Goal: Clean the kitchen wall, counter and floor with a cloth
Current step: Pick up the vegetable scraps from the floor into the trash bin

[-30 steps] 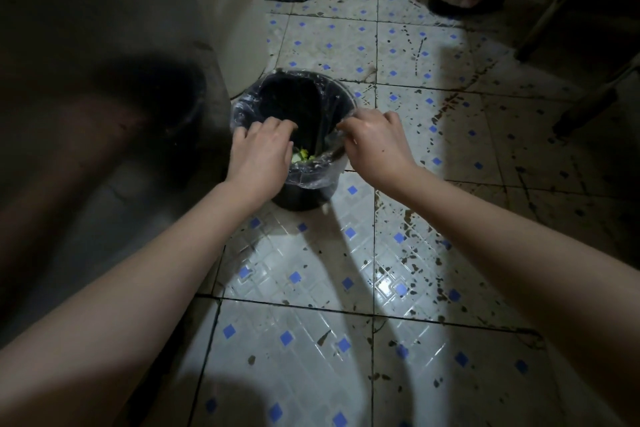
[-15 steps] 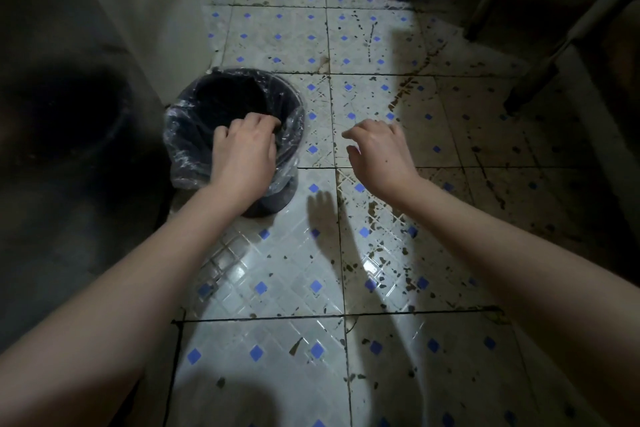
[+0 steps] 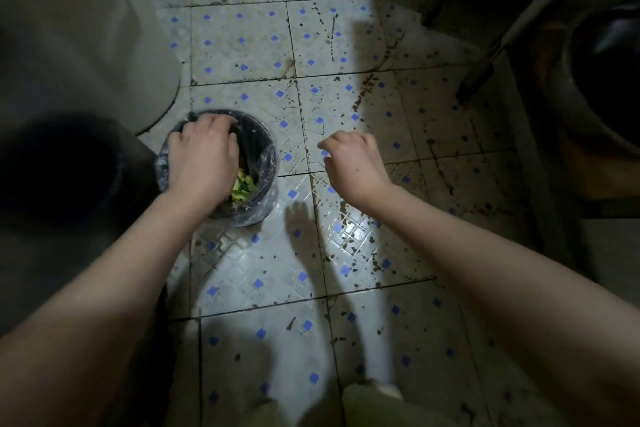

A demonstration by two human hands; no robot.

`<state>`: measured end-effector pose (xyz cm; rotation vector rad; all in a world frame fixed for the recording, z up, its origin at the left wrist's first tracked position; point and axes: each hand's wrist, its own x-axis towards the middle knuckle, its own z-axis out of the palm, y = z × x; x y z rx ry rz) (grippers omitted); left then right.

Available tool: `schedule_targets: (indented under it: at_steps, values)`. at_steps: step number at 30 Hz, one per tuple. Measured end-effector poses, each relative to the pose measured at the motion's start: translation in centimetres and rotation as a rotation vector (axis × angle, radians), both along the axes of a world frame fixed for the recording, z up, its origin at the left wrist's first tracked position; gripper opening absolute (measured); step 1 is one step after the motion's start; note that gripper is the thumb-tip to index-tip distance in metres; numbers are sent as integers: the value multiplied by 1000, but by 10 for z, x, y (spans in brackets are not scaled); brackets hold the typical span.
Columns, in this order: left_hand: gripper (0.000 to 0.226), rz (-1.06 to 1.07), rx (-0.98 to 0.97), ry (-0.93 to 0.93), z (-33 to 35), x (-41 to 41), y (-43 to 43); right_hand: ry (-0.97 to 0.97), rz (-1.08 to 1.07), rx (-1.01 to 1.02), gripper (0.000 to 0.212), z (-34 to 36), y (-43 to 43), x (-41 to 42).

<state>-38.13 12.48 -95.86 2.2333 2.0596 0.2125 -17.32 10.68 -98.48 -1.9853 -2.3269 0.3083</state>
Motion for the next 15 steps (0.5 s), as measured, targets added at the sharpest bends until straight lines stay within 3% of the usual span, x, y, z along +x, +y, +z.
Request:
schedule_targets:
  at_steps: [5, 15]
  values:
    - [32, -4, -62, -24, 83, 8, -7, -91, 123, -33, 33, 77, -11, -4]
    - [35, -48, -122, -33, 292, 20, -42, 5, 20, -88, 34, 293, -35, -1]
